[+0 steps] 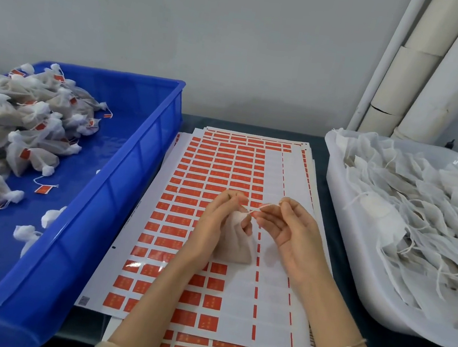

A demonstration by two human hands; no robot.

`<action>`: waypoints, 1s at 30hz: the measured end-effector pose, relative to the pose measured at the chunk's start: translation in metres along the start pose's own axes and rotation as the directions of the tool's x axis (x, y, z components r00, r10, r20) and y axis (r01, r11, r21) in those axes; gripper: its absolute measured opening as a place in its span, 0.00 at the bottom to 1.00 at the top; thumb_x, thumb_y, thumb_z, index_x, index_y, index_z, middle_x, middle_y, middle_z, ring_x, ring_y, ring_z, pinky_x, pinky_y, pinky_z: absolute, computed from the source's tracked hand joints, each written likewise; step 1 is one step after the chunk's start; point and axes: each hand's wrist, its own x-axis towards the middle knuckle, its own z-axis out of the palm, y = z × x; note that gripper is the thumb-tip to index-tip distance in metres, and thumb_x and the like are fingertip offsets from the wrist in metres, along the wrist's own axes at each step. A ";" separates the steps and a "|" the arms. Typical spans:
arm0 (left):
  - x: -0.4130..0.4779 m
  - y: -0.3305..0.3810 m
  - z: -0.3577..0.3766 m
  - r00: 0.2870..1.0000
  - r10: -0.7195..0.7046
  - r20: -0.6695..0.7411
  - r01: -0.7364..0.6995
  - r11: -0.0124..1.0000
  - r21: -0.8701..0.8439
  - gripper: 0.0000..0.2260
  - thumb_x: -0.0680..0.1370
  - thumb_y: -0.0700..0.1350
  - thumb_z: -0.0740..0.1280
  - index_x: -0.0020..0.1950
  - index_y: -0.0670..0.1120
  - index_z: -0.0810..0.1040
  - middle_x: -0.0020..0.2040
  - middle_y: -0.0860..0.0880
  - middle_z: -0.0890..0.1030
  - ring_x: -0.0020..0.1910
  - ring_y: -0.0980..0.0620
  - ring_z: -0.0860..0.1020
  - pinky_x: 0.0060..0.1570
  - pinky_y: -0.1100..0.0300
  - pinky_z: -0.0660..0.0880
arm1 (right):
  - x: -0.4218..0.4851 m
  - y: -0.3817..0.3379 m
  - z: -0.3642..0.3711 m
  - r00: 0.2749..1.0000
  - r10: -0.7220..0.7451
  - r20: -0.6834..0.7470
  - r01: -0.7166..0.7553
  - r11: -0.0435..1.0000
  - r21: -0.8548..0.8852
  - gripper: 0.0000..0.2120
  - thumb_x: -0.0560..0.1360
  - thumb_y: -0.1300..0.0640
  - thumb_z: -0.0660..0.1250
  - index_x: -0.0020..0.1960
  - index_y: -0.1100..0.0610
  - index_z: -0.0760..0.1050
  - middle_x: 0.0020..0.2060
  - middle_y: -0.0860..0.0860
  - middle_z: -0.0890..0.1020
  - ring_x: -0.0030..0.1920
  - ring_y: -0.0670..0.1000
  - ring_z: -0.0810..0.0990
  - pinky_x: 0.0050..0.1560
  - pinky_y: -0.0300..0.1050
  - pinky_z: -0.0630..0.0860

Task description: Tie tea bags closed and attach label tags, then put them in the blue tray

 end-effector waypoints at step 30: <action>0.001 0.010 -0.012 0.991 -0.122 -0.053 0.065 0.793 -0.605 0.21 0.72 0.50 0.63 0.64 0.46 0.72 0.59 0.45 0.80 0.51 0.48 0.80 0.49 0.58 0.78 | 0.003 0.027 -0.004 0.905 -0.423 -0.041 0.215 0.538 -0.815 0.01 0.78 0.52 0.64 0.47 0.45 0.73 0.41 0.36 0.79 0.40 0.39 0.80 0.41 0.22 0.71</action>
